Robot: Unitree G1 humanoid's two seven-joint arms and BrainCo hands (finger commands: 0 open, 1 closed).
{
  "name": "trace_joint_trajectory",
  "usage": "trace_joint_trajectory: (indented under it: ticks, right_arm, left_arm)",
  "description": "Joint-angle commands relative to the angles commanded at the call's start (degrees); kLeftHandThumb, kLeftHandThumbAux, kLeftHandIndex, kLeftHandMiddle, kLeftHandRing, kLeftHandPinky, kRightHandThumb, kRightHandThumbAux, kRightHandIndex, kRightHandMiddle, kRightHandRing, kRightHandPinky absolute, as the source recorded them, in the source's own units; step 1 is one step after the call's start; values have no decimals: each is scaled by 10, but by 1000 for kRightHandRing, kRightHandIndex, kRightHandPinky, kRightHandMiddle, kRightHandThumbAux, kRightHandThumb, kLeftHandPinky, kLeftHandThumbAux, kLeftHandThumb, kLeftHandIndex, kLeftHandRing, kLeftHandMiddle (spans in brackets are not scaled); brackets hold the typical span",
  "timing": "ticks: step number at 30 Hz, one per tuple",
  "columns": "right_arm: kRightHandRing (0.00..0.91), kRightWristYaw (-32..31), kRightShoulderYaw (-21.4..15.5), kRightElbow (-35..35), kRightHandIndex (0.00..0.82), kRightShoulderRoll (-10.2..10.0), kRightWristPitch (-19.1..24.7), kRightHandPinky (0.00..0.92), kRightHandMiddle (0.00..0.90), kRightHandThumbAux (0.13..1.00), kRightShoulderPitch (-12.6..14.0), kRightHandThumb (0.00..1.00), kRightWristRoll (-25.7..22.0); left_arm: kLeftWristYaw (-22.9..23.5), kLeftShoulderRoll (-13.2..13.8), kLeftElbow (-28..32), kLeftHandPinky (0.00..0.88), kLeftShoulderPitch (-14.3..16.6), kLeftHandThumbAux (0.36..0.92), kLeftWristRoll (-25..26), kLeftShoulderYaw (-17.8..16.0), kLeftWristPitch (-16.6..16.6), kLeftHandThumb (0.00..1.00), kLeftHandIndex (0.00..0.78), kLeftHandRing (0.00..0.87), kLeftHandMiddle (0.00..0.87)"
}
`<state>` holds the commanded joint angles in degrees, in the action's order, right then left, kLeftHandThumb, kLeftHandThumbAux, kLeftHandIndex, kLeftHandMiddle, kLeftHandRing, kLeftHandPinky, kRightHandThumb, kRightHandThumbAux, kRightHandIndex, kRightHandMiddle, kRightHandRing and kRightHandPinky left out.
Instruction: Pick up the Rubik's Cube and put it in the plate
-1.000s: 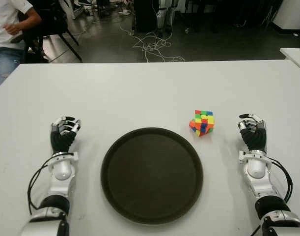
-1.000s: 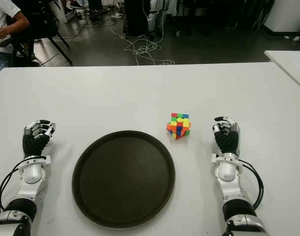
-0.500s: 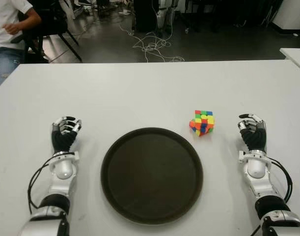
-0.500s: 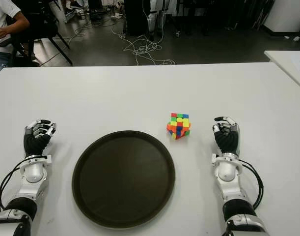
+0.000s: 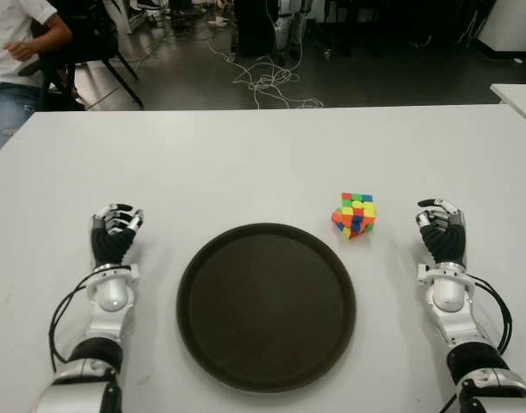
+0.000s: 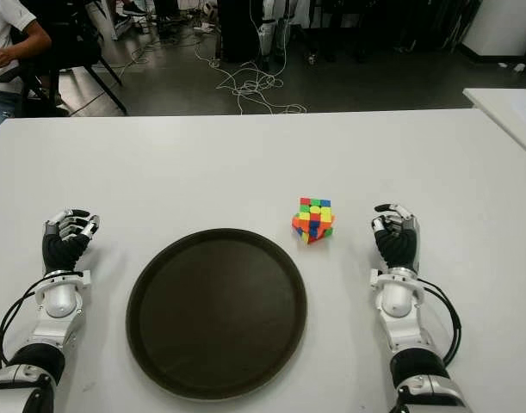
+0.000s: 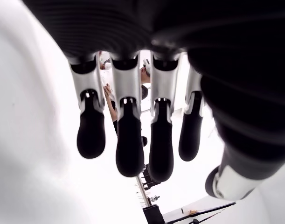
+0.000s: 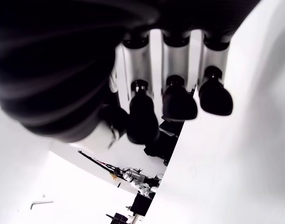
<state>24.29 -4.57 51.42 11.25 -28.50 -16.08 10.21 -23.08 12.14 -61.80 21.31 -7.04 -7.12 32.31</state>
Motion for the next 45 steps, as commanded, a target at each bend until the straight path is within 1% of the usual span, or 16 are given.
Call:
trace_joint_trajectory:
  ticks: [7,23,33,41,45]
  right_arm:
    - [809,4,1,5,438,1,10,801,802,726,-3,696,4]
    - [808,4,2,2,438,0,14,799,804,726,-3,694,6]
    - [808,6,4,0,438,1,19,802,799,726,-3,694,11]
    - [812,8,1,-4,438,-1,8,805,806,726,-4,694,8]
    - [817,7,1,-4,438,0,-3,810,810,726,-8,694,7]
  left_arm:
    - [0,-1,2,650,-1,700,1,-1,0,702,435,634,602]
    - [-7,-1,0,679,0,700,-1,-2,3,702,435,651,612]
    - [6,-2,-3,680,1,698,7,-7,9,701,435,650,610]
    - [24,-5,-6,672,4,697,22,-15,20,701,435,643,608]
    - [22,-3,-16,672,15,697,23,-16,20,701,436,638,601]
